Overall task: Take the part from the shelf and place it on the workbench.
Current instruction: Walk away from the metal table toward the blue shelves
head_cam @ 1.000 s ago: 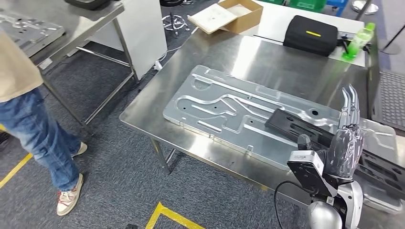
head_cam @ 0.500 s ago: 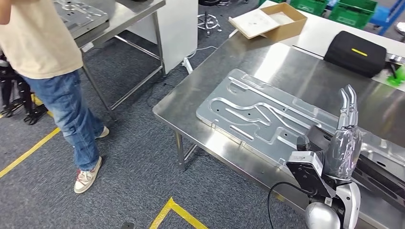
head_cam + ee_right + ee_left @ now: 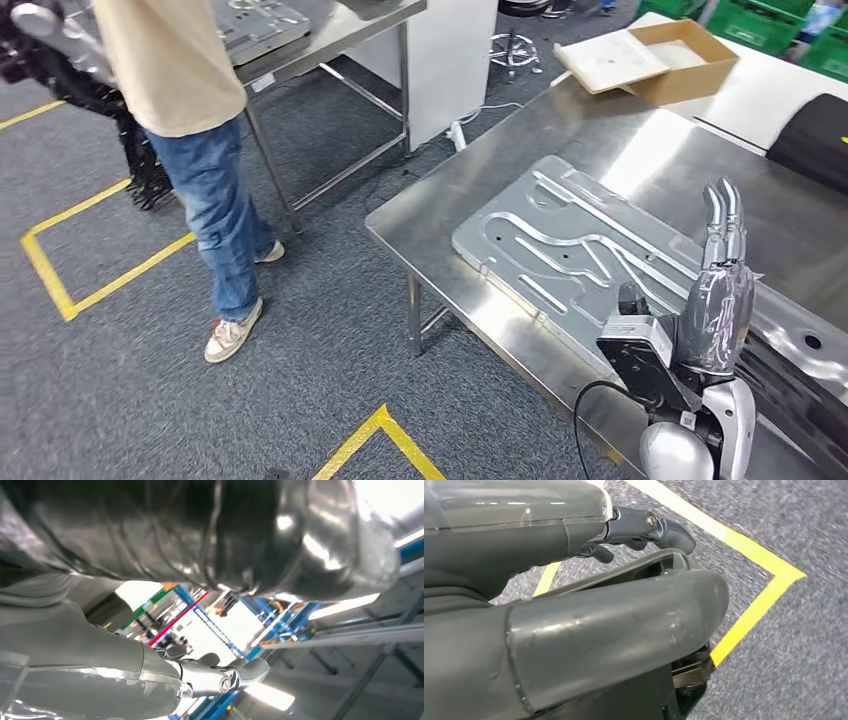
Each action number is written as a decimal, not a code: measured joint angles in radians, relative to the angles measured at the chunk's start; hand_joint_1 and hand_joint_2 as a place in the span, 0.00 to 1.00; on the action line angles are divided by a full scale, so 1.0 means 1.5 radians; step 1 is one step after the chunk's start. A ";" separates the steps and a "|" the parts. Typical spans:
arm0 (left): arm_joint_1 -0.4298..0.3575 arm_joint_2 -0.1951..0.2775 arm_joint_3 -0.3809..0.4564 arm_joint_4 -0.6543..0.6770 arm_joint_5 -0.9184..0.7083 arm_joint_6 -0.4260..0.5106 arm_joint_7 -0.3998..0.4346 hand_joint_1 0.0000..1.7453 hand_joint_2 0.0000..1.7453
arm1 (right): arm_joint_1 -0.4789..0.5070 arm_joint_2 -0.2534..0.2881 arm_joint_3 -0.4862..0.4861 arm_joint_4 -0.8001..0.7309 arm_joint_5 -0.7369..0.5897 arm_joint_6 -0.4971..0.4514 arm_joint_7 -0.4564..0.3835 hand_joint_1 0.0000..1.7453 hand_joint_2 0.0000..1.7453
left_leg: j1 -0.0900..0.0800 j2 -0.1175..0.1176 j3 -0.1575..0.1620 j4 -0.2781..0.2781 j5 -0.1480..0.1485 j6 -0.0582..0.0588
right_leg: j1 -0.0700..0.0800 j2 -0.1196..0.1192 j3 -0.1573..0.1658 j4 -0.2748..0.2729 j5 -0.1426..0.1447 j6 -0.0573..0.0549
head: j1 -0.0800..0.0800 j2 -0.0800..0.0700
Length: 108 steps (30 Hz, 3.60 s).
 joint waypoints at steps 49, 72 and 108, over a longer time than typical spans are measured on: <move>-0.005 0.001 0.008 0.000 0.005 0.021 0.008 0.00 0.00 | 0.000 0.001 0.003 -0.011 0.004 0.011 0.000 0.00 0.00 | 0.002 -0.052 0.071 -0.157 0.071 0.025 | -0.006 0.061 -0.016 0.053 -0.020 0.025 | -0.001 0.000; -0.005 0.003 0.014 -0.001 -0.006 0.032 -0.008 0.00 1.00 | -0.003 0.004 0.008 -0.013 0.001 0.009 -0.002 0.00 0.00 | -0.003 0.011 0.077 -0.166 0.067 0.030 | -0.002 0.004 -0.011 0.066 -0.060 0.031 | -0.004 0.000; -0.008 0.005 0.014 -0.002 -0.009 0.028 -0.027 0.00 1.00 | 0.017 0.007 -0.003 -0.017 -0.028 0.004 -0.012 0.00 0.00 | 0.000 -0.030 0.079 -0.166 0.068 0.029 | -0.006 0.035 -0.064 0.151 -0.066 0.032 | -0.008 0.000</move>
